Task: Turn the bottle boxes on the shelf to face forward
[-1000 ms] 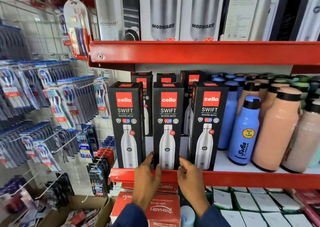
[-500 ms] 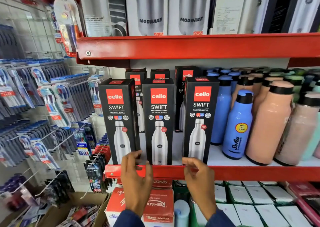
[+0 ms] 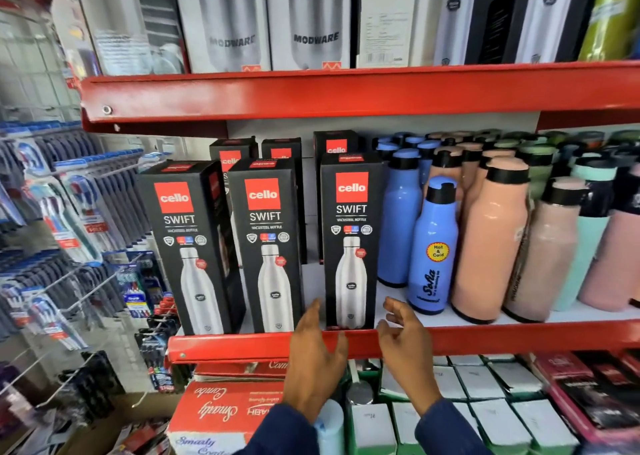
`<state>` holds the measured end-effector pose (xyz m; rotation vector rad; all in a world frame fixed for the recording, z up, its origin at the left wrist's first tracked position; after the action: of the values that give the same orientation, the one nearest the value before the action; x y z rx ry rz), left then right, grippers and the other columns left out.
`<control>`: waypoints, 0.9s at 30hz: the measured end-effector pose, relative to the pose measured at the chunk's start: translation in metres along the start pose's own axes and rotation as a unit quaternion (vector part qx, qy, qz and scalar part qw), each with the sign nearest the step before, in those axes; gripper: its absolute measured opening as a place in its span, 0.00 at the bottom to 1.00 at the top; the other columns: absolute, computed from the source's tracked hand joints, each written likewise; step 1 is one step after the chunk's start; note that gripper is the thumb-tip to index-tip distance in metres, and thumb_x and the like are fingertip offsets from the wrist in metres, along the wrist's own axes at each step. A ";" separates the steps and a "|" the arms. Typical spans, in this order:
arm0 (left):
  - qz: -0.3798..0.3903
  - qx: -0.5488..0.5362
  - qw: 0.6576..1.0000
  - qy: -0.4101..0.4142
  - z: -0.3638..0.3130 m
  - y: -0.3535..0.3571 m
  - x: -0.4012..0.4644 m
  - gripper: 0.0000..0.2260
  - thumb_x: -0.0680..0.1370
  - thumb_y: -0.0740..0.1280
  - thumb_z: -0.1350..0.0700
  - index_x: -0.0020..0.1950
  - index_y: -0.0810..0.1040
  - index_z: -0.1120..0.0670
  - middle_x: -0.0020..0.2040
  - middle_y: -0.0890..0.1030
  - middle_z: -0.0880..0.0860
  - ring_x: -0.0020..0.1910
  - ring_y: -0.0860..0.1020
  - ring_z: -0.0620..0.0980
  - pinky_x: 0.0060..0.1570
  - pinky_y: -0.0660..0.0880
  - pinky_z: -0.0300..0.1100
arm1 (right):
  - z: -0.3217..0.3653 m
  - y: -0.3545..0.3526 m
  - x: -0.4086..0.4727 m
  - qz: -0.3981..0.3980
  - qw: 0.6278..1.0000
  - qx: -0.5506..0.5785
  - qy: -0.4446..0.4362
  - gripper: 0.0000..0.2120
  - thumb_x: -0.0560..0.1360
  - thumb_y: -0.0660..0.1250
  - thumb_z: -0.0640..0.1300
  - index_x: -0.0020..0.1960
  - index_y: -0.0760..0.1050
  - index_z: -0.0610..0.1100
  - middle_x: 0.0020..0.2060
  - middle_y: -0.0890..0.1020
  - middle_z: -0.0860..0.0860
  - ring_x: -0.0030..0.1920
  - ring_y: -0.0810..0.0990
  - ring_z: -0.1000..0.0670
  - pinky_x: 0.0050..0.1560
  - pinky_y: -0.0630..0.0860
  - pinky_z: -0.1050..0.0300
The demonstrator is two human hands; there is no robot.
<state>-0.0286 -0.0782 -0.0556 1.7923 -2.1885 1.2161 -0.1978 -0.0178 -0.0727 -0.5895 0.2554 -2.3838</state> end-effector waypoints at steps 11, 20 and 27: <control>0.020 0.000 0.999 -0.029 -0.009 0.013 0.006 0.33 0.74 0.69 0.55 0.77 0.60 0.55 0.54 0.85 0.54 0.48 0.84 0.51 0.51 0.80 0.41 | 0.003 0.005 0.011 0.075 0.996 -0.043 -0.024 0.15 0.76 0.64 0.38 0.62 0.78 0.44 0.56 0.84 0.51 0.51 0.81 0.56 0.45 0.69 0.83; 0.017 0.039 0.999 -0.032 -0.012 0.010 0.000 0.31 0.75 0.68 0.52 0.75 0.63 0.58 0.47 0.86 0.53 0.41 0.84 0.49 0.46 0.81 0.42 | 0.009 -0.001 0.008 0.065 0.997 -0.042 -0.018 0.13 0.75 0.67 0.40 0.59 0.79 0.43 0.48 0.85 0.51 0.44 0.80 0.58 0.39 0.69 0.82; 0.039 0.050 0.997 -0.034 -0.025 0.000 -0.004 0.30 0.77 0.68 0.54 0.76 0.63 0.61 0.33 0.76 0.43 0.25 0.74 0.38 0.29 0.71 0.24 | 0.013 0.000 0.007 0.078 0.997 -0.019 0.002 0.10 0.74 0.68 0.41 0.55 0.80 0.42 0.46 0.85 0.51 0.46 0.83 0.54 0.46 0.75 0.67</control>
<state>-0.0382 -0.0604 -0.0404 1.8272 -2.2926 1.3229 -0.1963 -0.0223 -0.0586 -0.5624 0.3374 -2.2331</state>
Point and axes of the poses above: each hand's wrist, its own x-axis towards the middle knuckle, its own y-axis out of the palm, z = x × y, the point moved 6 cm from there along x, towards the middle knuckle
